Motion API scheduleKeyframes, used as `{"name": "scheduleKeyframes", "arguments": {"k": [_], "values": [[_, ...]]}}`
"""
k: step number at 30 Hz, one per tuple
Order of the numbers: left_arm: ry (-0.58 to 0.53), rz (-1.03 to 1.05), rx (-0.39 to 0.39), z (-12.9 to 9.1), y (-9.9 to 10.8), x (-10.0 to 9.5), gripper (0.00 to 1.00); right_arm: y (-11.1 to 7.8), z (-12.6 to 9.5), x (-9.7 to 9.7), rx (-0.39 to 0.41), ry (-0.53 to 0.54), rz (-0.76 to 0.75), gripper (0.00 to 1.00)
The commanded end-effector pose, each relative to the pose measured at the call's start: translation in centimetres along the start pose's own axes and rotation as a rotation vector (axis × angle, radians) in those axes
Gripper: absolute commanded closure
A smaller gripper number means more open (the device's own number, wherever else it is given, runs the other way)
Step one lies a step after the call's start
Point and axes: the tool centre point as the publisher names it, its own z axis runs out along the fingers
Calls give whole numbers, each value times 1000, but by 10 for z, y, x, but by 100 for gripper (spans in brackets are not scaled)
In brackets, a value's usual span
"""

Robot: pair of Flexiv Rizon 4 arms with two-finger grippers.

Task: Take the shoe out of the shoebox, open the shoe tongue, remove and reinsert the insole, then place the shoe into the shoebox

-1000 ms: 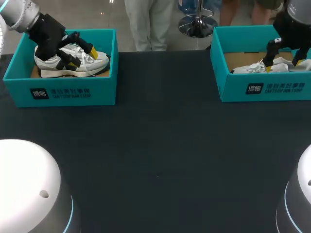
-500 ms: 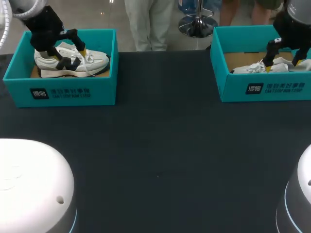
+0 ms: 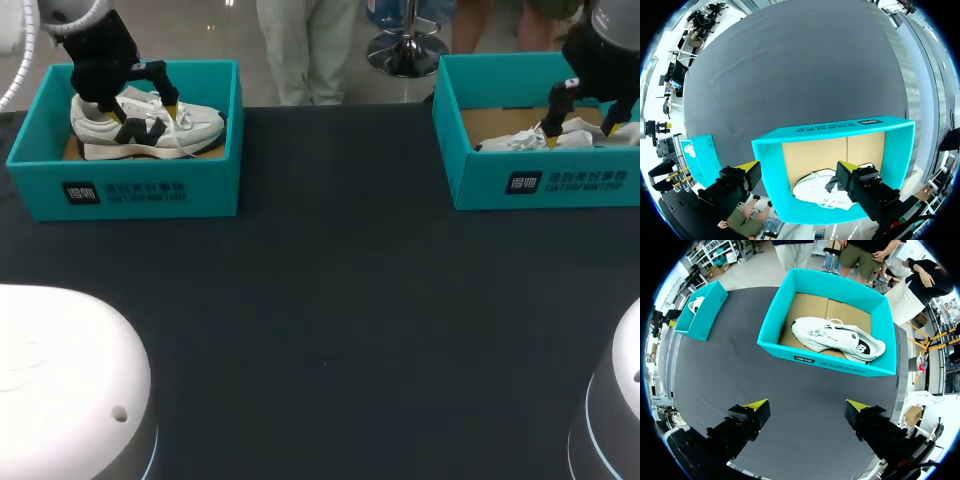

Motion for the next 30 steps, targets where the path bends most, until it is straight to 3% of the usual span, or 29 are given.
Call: {"name": "scheduleKeyframes", "arguments": {"k": [1,4,9,30], "values": [[2,0,-1,0,-1,0,0,1,0,0,1,-1,0,0],[2,0,-1,0,-1,0,0,1,0,0,1,-1,0,0],[52,-26,-13,1,9,23,0,1,0,0,1,-1,0,0],[252,-126,15,35,82,108,0,1,0,0,1,-1,0,0]]}}
